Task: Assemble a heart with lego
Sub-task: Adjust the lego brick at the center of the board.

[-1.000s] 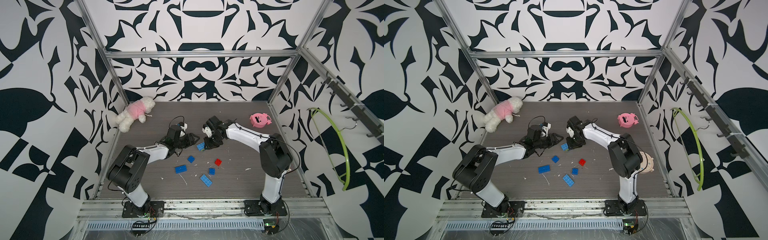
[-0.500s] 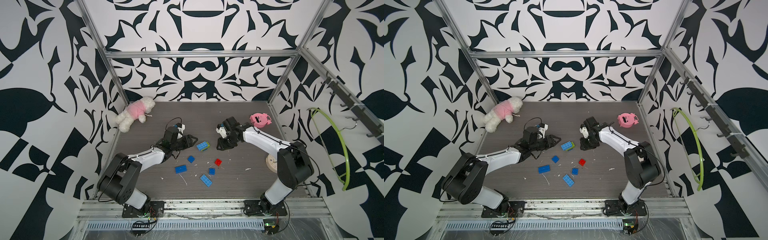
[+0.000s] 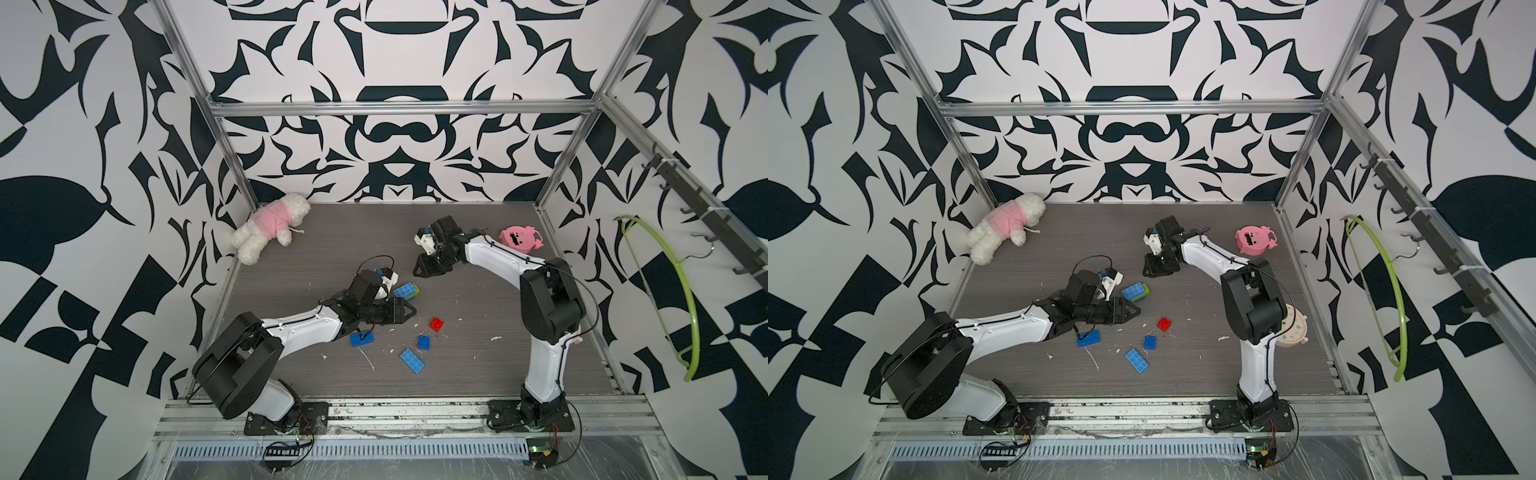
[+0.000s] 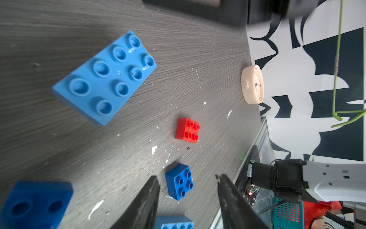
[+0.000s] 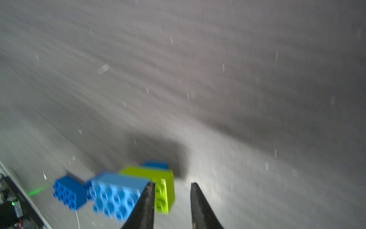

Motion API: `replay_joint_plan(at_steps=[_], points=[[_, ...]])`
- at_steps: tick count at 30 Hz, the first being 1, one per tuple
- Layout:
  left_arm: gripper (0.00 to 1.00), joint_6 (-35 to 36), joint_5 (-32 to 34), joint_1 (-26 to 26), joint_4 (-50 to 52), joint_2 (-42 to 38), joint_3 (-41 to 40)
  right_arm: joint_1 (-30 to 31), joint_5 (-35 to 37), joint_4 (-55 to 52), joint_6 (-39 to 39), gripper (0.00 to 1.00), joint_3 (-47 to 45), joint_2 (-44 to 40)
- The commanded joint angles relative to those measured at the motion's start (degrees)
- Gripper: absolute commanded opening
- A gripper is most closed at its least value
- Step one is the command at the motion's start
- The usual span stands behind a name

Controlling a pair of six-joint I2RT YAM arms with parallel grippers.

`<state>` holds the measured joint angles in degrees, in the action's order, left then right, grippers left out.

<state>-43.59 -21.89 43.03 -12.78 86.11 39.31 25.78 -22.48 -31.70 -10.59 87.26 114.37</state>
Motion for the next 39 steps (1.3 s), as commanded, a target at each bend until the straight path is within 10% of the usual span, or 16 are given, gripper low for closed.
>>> replay_joint_plan(at_steps=[1, 24, 39], points=[[0.51, -2.35, -0.10, 0.28, -4.19, 4.07, 1.67, -0.25, -7.14, -1.15, -0.50, 0.30, 6.57, 3.76], [0.49, 1.68, 4.84, -4.79, 3.73, 8.09, 8.59, 0.41, -10.55, 2.85, -2.55, 0.24, -7.02, -1.82], [0.55, -1.55, 5.47, -8.28, -0.14, 2.50, 2.44, 0.28, 7.62, -5.29, 7.27, 0.40, -21.18, -22.54]])
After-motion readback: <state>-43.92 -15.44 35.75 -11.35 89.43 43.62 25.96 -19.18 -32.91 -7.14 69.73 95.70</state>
